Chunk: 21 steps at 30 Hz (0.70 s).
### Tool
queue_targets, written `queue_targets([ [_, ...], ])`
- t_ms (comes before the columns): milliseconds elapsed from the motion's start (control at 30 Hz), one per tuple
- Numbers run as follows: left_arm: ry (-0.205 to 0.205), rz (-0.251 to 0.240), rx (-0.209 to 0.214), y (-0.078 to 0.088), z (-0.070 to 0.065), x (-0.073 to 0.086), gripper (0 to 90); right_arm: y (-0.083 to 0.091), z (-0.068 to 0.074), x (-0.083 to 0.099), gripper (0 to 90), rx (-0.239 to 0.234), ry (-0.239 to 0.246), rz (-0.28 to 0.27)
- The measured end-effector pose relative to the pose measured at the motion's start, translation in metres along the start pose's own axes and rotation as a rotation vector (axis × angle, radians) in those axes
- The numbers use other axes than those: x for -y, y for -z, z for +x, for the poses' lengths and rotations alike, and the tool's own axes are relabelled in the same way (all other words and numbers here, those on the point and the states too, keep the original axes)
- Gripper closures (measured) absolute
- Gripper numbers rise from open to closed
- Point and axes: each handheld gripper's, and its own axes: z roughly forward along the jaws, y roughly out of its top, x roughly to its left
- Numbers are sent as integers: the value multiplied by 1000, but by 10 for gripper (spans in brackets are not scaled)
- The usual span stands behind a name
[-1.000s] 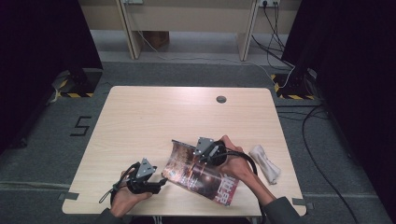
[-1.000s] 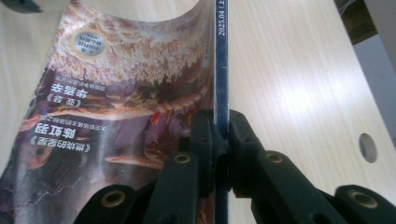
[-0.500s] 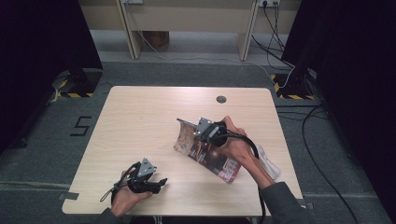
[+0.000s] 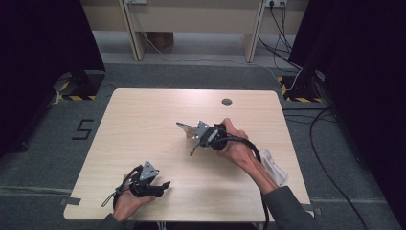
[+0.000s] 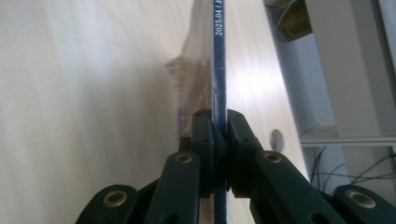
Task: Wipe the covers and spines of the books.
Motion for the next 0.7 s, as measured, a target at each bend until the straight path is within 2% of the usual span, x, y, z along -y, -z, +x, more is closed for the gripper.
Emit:
queue_targets([
  [100,0,8,-2,-1,1,0,361,4,13,0,841,-32,16,-7],
  [400,9,7,-8,-1,9,0,363,11,39,7,840,-81,-6,-60],
  [467,16,4,-19,1,14,0,363,10,43,9,841,-99,-26,-61],
  [567,34,6,-31,2,21,1,363,7,52,13,839,-122,-20,-61],
  [600,37,8,-34,2,23,2,363,5,56,16,837,-137,-35,-63],
  [700,40,12,-42,2,26,2,362,-1,67,23,838,-169,-47,-71],
])
